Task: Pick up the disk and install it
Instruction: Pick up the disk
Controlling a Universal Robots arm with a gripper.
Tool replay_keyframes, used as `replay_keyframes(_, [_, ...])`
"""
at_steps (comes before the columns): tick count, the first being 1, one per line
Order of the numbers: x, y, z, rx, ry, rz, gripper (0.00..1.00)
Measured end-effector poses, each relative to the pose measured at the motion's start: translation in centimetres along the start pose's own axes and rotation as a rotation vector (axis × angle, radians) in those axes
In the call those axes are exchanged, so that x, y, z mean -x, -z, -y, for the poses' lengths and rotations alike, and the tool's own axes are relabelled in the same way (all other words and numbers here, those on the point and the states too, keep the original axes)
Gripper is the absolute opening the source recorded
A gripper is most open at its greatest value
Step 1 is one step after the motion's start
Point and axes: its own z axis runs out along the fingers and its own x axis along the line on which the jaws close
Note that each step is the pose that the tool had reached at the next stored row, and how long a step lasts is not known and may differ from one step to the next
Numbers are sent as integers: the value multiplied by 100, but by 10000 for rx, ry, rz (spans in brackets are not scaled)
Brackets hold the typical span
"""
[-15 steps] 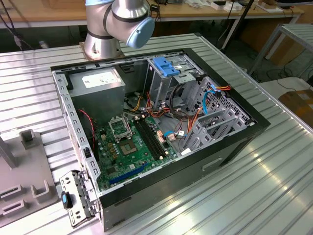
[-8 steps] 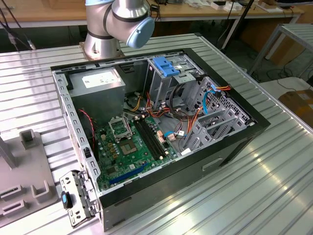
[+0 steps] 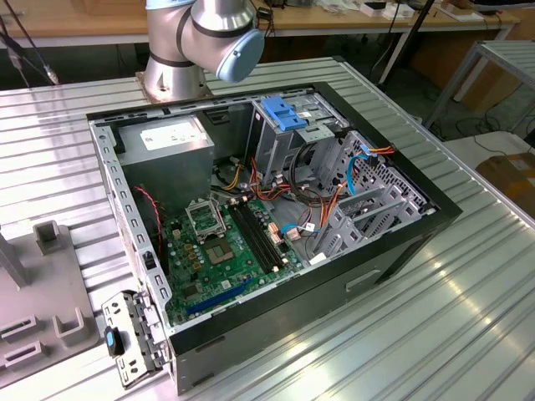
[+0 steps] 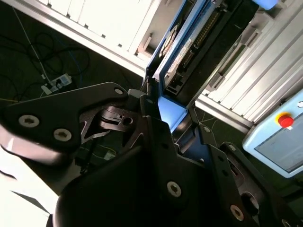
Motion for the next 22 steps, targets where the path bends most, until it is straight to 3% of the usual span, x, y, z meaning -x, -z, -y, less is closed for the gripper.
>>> replay_keyframes(2, [-1, 63, 1, -5, -12, 0, 37])
replay_keyframes(3, [-1, 142, 1, -11, -30, -1, 37])
replay_keyframes(6, [-2, 274, 2, -25, -58, 0, 37])
replay_keyframes(10, [-2, 375, 2, -35, -77, 0, 37])
replay_keyframes(16, [-2, 392, 7, -43, -83, 0, 37])
replay_keyframes(18, [-2, 390, 61, -42, -82, -1, 37])
replay_keyframes(22, [-2, 387, 242, -43, -81, 0, 37])
